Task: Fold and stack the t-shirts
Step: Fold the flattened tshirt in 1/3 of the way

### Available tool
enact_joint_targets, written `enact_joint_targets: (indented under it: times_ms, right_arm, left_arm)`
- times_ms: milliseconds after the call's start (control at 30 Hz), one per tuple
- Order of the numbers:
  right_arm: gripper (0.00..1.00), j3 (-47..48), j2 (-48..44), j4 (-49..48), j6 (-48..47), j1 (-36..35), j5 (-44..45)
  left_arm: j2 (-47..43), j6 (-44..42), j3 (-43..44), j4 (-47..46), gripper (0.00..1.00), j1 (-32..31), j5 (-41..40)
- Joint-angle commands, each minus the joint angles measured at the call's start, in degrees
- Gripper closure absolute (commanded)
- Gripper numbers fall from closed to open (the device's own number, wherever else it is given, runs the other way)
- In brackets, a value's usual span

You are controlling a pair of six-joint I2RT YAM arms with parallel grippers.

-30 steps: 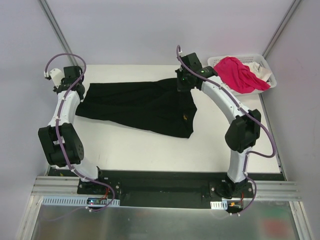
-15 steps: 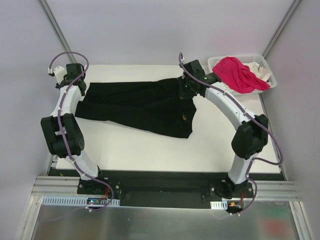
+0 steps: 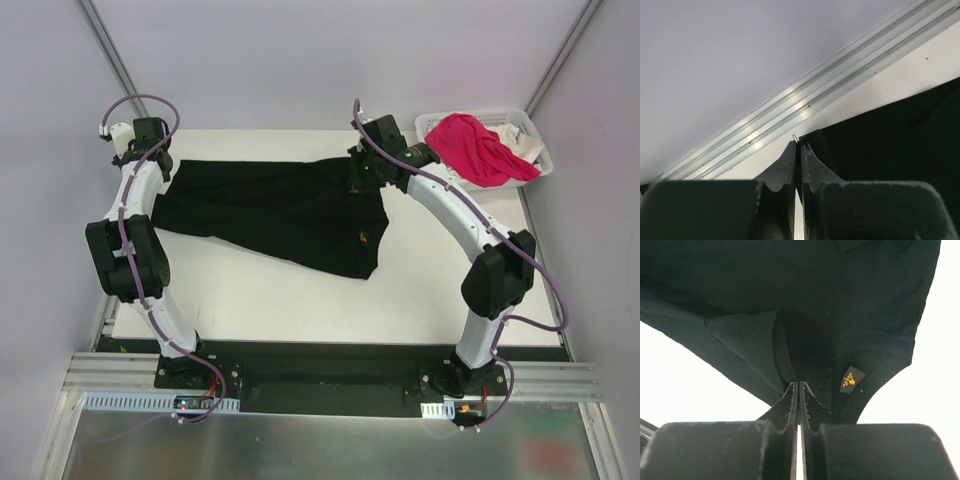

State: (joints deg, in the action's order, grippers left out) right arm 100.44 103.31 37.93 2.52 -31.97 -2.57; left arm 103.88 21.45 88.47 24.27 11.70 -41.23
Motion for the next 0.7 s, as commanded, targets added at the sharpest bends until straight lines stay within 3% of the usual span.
enact_joint_targets:
  times_ms: [0, 567, 667]
  right_arm:
    - [0.99, 6.16, 1.72, 0.12, 0.03, -0.03, -0.51]
    - [0.99, 8.1, 6.91, -0.58, 1.43, 0.06, -2.97]
    - [0.99, 7.93, 7.61, -0.67, 1.69, 0.06, -3.58]
  left_arm:
    - [2.91, -2.03, 1.62, -0.89, 1.0, 0.16, -2.62]
    - [12.23, -3.08, 5.31, -0.81, 0.97, -1.6, -2.71]
    - [12.05, -3.08, 5.75, -0.81, 0.88, -2.03, -2.71]
